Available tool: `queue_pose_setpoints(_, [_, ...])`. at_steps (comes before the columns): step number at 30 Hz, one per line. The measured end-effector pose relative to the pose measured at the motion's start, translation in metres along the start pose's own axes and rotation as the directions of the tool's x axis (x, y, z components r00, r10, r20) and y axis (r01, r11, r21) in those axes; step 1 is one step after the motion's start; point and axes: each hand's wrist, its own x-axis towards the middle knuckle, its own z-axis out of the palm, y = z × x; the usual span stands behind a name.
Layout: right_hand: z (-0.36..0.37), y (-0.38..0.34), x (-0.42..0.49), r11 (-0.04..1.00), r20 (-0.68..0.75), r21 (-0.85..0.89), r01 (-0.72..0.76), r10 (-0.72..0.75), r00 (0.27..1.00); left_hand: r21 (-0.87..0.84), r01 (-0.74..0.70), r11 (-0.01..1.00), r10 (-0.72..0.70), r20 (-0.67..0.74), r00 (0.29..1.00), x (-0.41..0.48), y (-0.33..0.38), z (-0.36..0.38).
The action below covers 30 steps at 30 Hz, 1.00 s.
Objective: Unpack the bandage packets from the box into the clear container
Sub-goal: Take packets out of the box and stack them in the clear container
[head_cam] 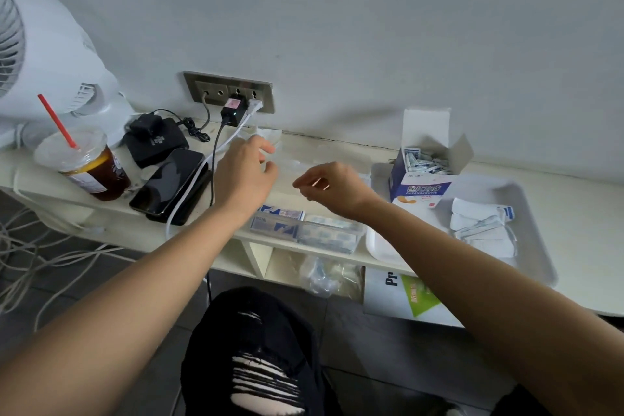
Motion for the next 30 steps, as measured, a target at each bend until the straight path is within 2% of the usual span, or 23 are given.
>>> queue_pose_setpoints(3, [-0.038, 0.009, -0.033, 0.994, -0.139, 0.105, 0.029, -0.014, 0.99, -0.1, -0.122, 0.987, 0.117, -0.052, 0.992, -0.003, 0.04, 0.014])
queue_pose_setpoints(7, [-0.089, 0.057, -0.083, 0.992, -0.338, 0.072, -0.107, 0.125, 0.933, -0.228, -0.299, 0.927, 0.302, -0.022, 0.953, -0.019, 0.103, 0.046])
queue_pose_setpoints(10, [-0.113, 0.108, -0.116, 0.946, -0.343, -0.104, -0.307, 0.256, 0.904, -0.28, -0.386, 0.879, 0.425, 0.094, 0.9, -0.035, 0.144, 0.074])
queue_pose_setpoints(13, [-0.124, 0.151, -0.145, 0.892, -0.294, -0.214, -0.398, 0.329, 0.897, -0.315, -0.426, 0.848, 0.508, 0.251, 0.824, -0.049, 0.168, 0.104])
queue_pose_setpoints(17, [-0.124, 0.185, -0.166, 0.829, -0.217, -0.348, -0.437, 0.383, 0.898, -0.306, -0.402, 0.863, 0.503, 0.443, 0.742, -0.062, 0.183, 0.139])
queue_pose_setpoints(21, [-0.121, 0.196, -0.167, 0.846, -0.216, -0.372, -0.382, 0.321, 0.922, -0.241, -0.41, 0.879, 0.473, 0.547, 0.691, -0.069, 0.189, 0.16])
queue_pose_setpoints(30, [-0.128, 0.201, -0.165, 0.8, -0.187, -0.472, -0.369, 0.319, 0.929, -0.132, -0.401, 0.907, 0.395, 0.6, 0.695, -0.073, 0.2, 0.18])
